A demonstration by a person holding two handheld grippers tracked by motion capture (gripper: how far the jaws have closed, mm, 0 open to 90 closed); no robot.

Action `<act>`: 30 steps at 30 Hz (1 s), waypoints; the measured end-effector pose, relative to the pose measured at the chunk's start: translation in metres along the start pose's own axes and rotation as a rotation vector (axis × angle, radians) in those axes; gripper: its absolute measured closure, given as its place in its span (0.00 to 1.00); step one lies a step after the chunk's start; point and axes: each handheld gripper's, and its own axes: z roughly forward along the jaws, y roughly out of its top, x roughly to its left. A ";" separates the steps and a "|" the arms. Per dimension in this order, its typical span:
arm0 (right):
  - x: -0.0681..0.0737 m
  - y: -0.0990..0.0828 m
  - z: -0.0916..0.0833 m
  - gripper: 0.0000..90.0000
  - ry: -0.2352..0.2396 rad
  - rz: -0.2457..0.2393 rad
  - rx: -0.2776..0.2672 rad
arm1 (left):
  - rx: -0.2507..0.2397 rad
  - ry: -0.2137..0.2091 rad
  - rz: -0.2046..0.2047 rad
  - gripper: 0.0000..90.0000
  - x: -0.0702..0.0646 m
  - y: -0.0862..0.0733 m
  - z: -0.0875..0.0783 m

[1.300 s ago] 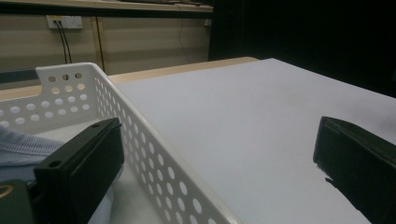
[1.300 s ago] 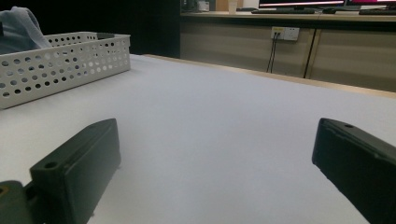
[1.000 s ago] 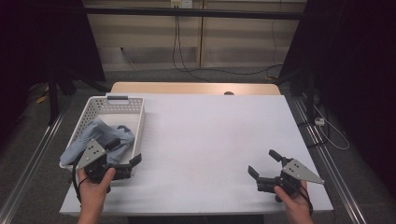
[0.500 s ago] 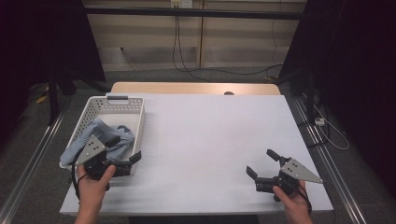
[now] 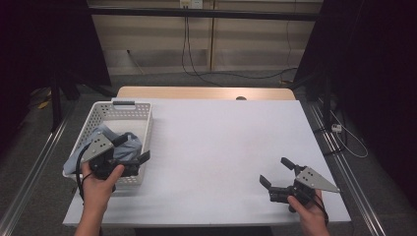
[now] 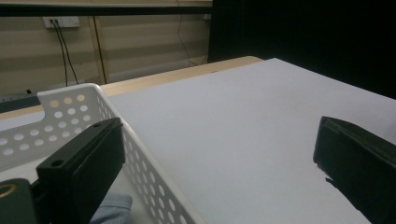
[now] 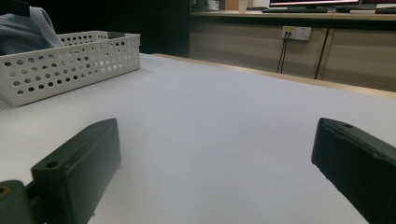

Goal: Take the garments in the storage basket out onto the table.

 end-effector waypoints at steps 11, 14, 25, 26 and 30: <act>-0.001 -0.001 -0.002 0.01 -0.009 0.000 0.005 | 0.044 0.035 0.011 0.03 0.018 0.012 -0.007; 0.000 -0.001 -0.002 0.01 -0.010 0.004 0.004 | 0.051 0.044 0.010 0.03 0.023 0.016 -0.010; -0.001 -0.001 -0.002 0.01 -0.005 -0.001 0.003 | 0.113 0.038 0.037 0.03 0.030 0.029 -0.011; -0.001 -0.001 -0.002 0.01 -0.005 0.000 0.003 | 0.117 0.036 0.037 0.03 0.030 0.030 -0.010; -0.001 -0.001 -0.003 0.01 -0.003 -0.002 0.004 | 0.116 0.030 0.022 0.03 0.032 0.033 -0.008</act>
